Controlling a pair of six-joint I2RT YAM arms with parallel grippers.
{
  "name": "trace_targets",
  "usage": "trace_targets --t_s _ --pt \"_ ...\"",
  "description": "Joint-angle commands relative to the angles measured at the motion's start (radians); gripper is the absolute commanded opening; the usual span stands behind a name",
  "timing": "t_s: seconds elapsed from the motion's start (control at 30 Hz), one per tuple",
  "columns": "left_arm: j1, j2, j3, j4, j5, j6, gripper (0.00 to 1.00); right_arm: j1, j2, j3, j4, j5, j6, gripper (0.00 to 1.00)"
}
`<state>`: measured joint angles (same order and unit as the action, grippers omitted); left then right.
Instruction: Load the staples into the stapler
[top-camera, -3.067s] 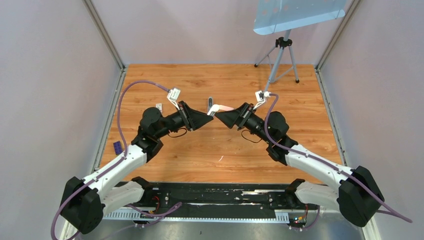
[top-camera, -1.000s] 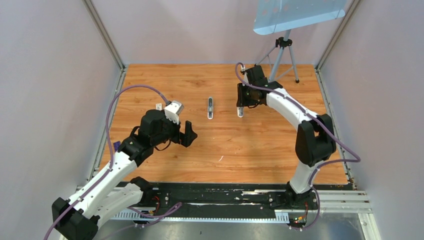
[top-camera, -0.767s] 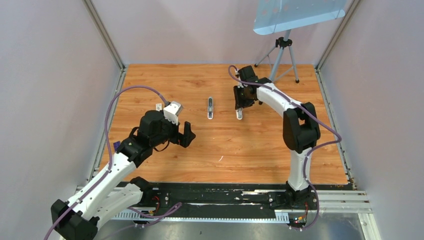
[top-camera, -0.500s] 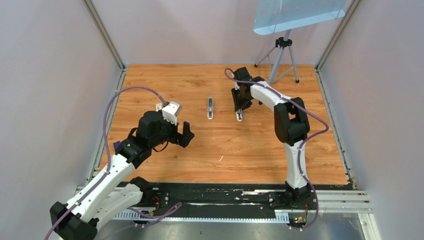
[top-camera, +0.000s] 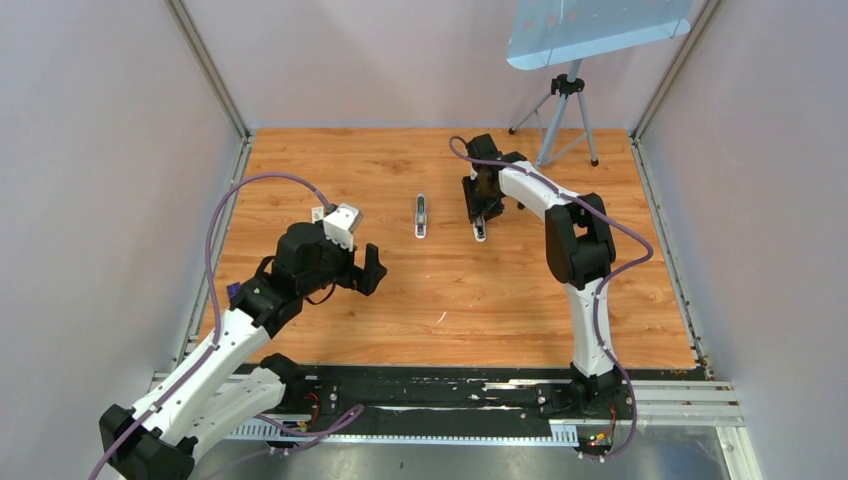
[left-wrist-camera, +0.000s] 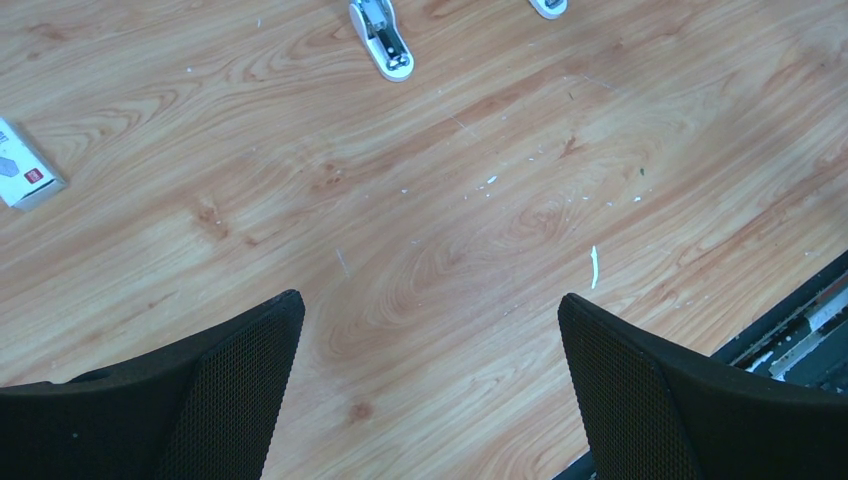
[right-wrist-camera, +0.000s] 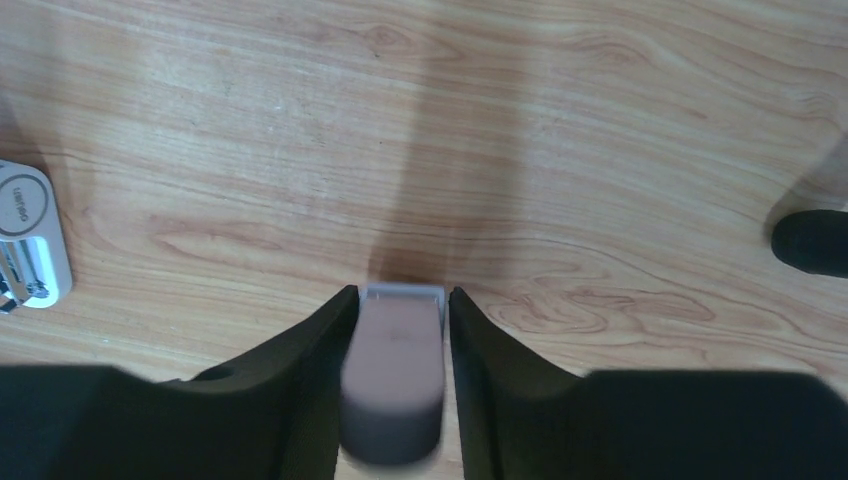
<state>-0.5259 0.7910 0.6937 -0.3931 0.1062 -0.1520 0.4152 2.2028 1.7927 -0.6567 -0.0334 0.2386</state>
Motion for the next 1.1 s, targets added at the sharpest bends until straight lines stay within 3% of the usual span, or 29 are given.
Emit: trace_targets --t_s 0.0,0.2,0.5,0.6,0.8,1.07 --pt "0.002 -0.01 0.023 -0.005 -0.021 0.014 1.0 -0.012 0.01 0.024 -0.049 0.032 0.02 0.46" --pt "0.002 -0.019 0.023 -0.012 -0.048 0.018 1.0 -0.012 -0.025 0.017 -0.049 0.024 0.026 0.64" --pt "0.003 -0.01 0.021 -0.022 -0.127 -0.009 1.0 -0.011 -0.166 -0.053 -0.055 -0.024 0.027 0.99" --pt "0.003 0.004 0.025 -0.039 -0.232 -0.053 1.0 -0.001 -0.225 -0.102 -0.056 -0.068 0.007 1.0" --pt "0.016 0.046 0.051 -0.163 -0.59 -0.24 1.0 0.06 -0.389 -0.249 -0.044 -0.1 -0.04 1.0" --pt "0.211 0.046 0.039 -0.248 -0.638 -0.572 1.0 0.141 -0.603 -0.45 0.059 -0.112 -0.041 1.0"
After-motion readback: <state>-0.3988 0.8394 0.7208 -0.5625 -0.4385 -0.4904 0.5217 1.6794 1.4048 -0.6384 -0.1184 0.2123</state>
